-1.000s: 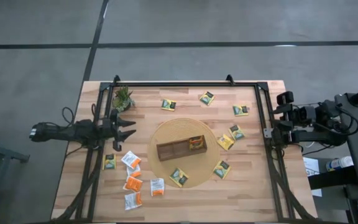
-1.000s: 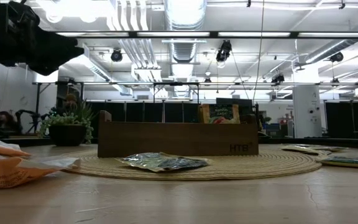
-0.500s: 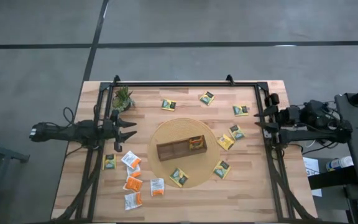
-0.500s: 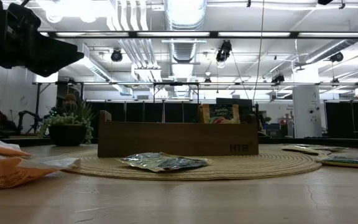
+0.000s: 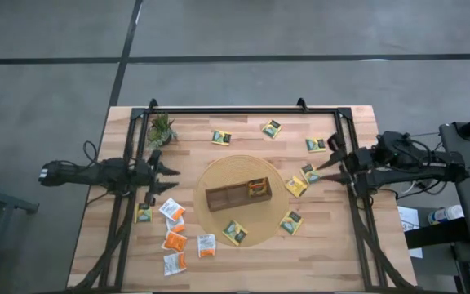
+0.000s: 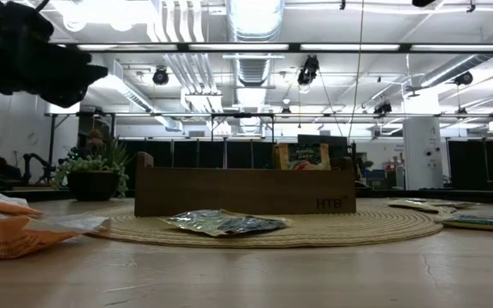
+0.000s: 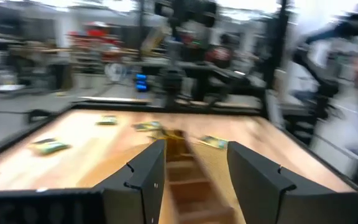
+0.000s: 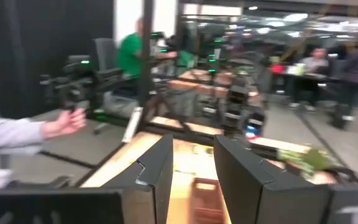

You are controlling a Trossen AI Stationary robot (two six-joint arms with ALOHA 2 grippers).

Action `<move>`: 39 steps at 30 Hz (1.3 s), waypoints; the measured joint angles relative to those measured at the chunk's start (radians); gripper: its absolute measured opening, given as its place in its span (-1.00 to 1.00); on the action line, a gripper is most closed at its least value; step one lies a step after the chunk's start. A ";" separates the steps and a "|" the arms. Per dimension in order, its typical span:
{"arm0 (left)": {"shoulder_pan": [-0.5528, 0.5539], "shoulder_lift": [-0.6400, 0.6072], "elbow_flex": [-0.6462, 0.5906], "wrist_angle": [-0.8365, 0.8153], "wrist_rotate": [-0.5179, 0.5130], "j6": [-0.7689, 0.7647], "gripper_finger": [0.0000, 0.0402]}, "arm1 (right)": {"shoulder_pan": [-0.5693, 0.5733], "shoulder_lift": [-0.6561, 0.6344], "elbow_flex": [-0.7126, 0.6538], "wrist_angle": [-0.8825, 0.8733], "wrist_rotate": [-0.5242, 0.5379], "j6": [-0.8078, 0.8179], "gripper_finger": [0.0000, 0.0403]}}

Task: Pick & Place Tea
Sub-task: Put the yellow tea bag into the middle section of the wooden organizer

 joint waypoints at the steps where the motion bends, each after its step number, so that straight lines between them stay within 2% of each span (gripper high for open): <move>1: 0.000 0.000 0.000 -0.005 0.030 0.003 -0.17 | 0.000 0.009 0.003 0.001 -0.019 0.005 -0.45; 11: 0.000 0.000 -0.001 -0.010 0.056 0.004 -0.17 | 0.000 0.079 -0.001 -0.026 -0.053 0.122 -0.45; 21: 0.000 0.000 -0.002 0.015 0.052 -0.033 -0.17 | 0.009 0.225 -0.004 0.017 -0.056 0.223 -0.45; 39: 0.000 0.001 -0.002 0.017 0.053 -0.035 -0.17 | 0.232 0.470 0.050 0.088 -0.103 0.183 -0.45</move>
